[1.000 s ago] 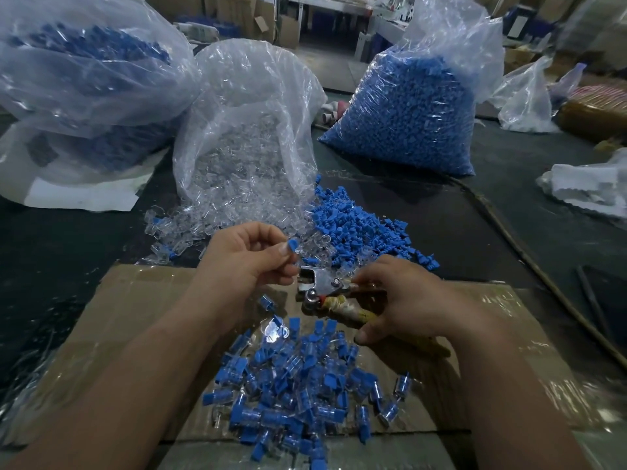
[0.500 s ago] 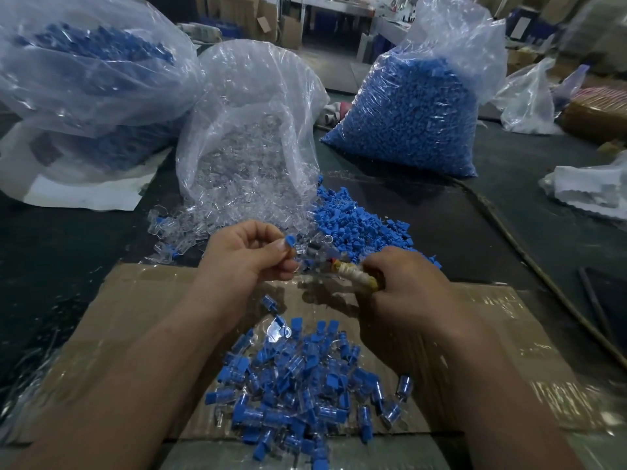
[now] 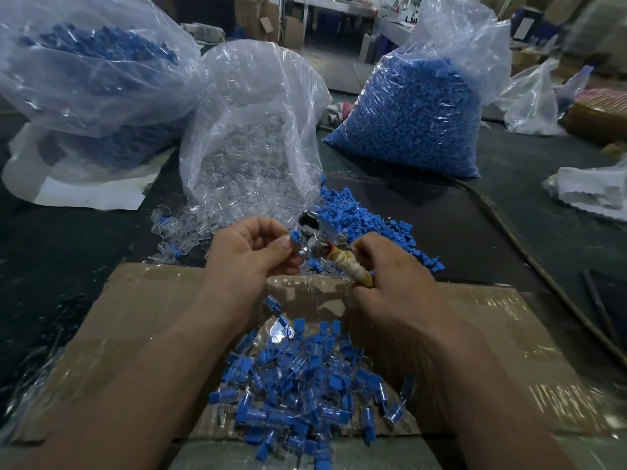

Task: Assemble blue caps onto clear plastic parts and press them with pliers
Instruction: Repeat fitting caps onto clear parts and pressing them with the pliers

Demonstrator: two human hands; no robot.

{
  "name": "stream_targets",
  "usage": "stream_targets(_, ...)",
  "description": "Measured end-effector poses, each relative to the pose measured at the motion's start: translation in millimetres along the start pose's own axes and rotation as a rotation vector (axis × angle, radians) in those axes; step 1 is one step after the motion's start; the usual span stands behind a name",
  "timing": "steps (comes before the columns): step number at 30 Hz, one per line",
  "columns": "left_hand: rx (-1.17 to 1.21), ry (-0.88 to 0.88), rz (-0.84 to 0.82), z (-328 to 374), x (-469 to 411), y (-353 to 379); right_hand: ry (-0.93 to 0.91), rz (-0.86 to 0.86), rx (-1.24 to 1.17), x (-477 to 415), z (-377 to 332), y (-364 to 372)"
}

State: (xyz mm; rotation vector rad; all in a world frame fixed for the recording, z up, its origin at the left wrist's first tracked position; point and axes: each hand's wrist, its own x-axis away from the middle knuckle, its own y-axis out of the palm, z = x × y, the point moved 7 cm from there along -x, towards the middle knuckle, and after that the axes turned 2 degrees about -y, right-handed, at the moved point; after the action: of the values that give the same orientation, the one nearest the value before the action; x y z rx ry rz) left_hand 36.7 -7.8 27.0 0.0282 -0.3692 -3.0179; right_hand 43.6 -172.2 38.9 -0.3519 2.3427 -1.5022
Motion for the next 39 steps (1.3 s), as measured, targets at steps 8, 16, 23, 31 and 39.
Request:
stream_targets(8,-0.038,0.023,0.01,4.8,2.4,1.2,-0.019,-0.037,-0.012,-1.3,-2.1,2.9)
stream_targets(16,-0.088,0.048,0.016,3.0,1.3,0.3,-0.037,-0.073,-0.028,-0.9,-4.3,4.6)
stream_targets(23,-0.159,0.102,0.015,7.4,3.8,2.2,-0.022,-0.082,-0.049,-0.8,-5.9,2.9)
stream_targets(31,-0.232,0.172,0.056,11.4,6.9,2.3,0.026,-0.061,-0.102,-1.3,-5.2,2.8)
stream_targets(39,-0.28,0.188,0.076,11.3,8.6,0.6,0.025,-0.072,-0.108,-1.8,-6.0,4.1)
